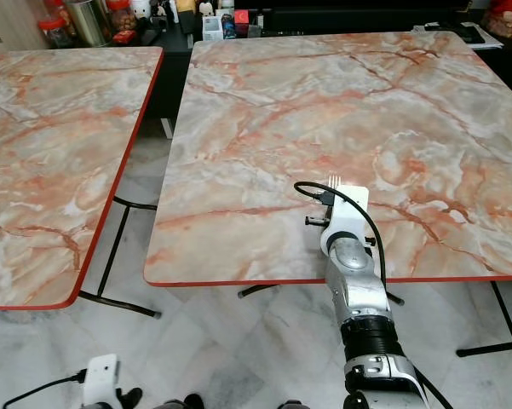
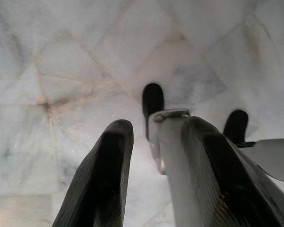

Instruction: Setting the table

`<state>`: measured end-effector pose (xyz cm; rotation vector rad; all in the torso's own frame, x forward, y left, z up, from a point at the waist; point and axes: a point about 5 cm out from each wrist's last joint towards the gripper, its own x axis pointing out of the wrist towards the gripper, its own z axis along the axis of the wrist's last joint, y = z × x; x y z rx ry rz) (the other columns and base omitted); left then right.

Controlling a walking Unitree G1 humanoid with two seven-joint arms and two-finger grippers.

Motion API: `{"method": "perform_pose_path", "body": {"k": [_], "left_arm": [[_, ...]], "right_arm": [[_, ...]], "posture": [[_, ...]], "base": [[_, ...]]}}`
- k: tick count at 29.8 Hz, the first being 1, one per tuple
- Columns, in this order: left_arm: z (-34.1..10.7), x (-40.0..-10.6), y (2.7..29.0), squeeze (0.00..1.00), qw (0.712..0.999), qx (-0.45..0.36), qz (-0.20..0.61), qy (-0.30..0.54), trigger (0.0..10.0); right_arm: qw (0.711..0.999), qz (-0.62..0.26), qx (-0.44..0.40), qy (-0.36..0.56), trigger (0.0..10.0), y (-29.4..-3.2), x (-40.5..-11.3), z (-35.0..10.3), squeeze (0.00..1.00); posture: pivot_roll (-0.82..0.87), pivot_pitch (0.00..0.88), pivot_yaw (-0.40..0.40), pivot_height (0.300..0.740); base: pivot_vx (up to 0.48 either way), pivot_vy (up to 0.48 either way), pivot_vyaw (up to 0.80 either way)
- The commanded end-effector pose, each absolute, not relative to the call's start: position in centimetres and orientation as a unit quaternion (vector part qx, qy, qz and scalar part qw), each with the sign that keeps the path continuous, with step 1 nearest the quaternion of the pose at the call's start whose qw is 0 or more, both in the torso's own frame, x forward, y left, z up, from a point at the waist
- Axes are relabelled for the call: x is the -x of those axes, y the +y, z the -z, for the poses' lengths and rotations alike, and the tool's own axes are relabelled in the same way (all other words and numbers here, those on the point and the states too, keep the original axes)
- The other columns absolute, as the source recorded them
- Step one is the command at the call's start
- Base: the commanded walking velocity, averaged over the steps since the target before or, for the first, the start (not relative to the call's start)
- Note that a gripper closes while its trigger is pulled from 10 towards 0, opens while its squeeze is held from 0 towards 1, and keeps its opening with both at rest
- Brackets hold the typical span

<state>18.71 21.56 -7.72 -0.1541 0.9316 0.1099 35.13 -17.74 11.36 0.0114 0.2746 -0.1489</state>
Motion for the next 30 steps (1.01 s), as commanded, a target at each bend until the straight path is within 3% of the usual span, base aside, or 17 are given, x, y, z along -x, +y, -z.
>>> {"method": "perform_pose_path", "body": {"k": [1,2,3,6,12,30], "left_arm": [[8.2,-17.8,21.5,0.00,0.880,0.075,-0.053,0.466,10.0],[8.2,-17.8,21.5,0.00,0.880,0.074,-0.053,0.466,10.0],[8.2,-17.8,21.5,0.00,0.880,0.074,-0.053,0.466,10.0],[8.2,-18.0,21.0,0.00,0.879,0.081,-0.054,0.466,10.0],[8.3,-18.0,20.5,0.00,0.878,0.083,-0.053,0.469,10.0],[9.0,-15.8,21.8,0.00,0.869,0.080,-0.064,0.484,10.0]], "right_arm": [[0.992,0.061,-0.006,0.114,0.0,-16.9,-35.3,-12.0,0.00],[0.993,0.062,-0.001,0.100,2.0,-16.9,-35.4,-12.5,0.00],[0.995,0.061,-0.001,0.082,10.0,-16.9,-35.4,-13.1,0.00],[0.998,0.056,-0.019,0.018,10.0,-16.6,-35.7,-15.4,0.00],[0.998,0.037,-0.006,-0.046,10.0,-15.8,-36.0,-18.0,0.00],[0.998,0.017,0.003,-0.066,10.0,-14.9,-35.9,-18.6,0.00]], "posture": [[-0.03,0.168,0.030,0.740],[-0.03,0.168,0.031,0.740],[-0.02,0.167,0.033,0.740],[-0.02,0.168,0.033,0.740],[-0.02,0.167,0.033,0.740],[-0.02,0.170,0.031,0.740]], "base": [[0.000,0.000,0.00],[0.000,0.000,0.00],[0.000,0.000,0.00],[0.000,0.000,0.00],[0.000,0.480,0.00],[0.000,0.480,0.00]]}}
